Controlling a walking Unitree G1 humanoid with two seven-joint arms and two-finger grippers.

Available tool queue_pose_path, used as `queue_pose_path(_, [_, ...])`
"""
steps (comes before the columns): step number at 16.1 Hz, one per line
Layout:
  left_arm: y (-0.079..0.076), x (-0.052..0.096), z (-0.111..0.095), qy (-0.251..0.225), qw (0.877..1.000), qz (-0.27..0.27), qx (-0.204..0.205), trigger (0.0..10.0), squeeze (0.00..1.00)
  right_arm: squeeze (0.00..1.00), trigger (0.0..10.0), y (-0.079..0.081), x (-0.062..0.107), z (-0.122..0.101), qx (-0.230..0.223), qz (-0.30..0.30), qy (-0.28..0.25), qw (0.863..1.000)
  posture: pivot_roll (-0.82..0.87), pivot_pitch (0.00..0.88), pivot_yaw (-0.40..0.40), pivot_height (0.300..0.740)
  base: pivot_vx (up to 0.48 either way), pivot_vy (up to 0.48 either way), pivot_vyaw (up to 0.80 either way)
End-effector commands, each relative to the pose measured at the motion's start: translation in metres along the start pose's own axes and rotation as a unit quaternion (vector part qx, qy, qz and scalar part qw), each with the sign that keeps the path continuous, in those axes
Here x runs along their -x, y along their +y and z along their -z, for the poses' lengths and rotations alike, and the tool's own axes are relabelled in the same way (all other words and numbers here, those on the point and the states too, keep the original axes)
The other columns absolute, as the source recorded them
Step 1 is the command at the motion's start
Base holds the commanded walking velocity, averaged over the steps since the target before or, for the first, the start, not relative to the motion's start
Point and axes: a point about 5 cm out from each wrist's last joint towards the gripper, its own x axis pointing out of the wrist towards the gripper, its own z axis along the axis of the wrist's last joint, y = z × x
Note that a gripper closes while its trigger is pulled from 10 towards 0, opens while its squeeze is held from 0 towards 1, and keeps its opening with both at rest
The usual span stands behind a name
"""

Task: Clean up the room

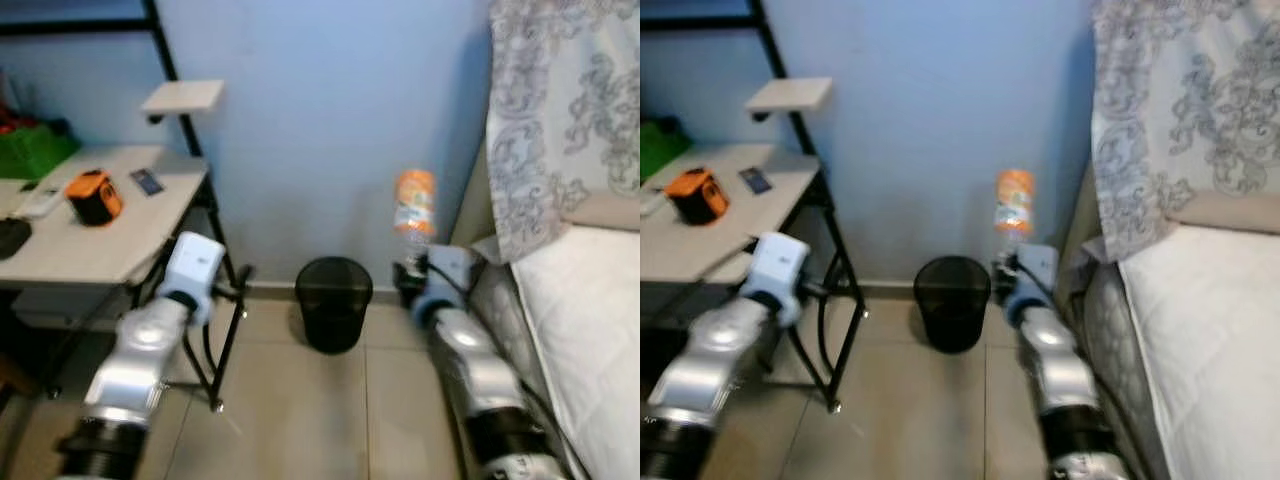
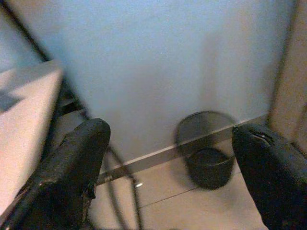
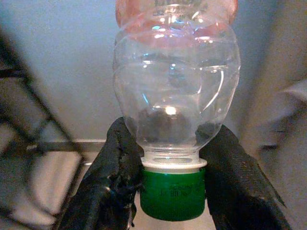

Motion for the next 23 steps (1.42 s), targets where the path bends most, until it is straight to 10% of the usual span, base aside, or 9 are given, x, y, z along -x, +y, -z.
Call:
queue_pose_path(1, [0.009,0.002,-0.005,-0.004,1.000,-0.012,-0.010,10.0,0.00,0.00,10.0,0.008,-0.001,-0.005,-0.002,-0.010,-0.008,1.000,0.03,0.000,0.044,0.740,0.405,0.000,0.00])
queue_pose_path(23, [0.002,0.005,-0.001,-0.001,1.000,-0.004,-0.012,10.0,0.00,0.00,10.0,0.011,0.003,0.006,0.013,-0.026,0.018,0.999,0.03,0.000,0.028,0.740,0.400,0.000,0.00])
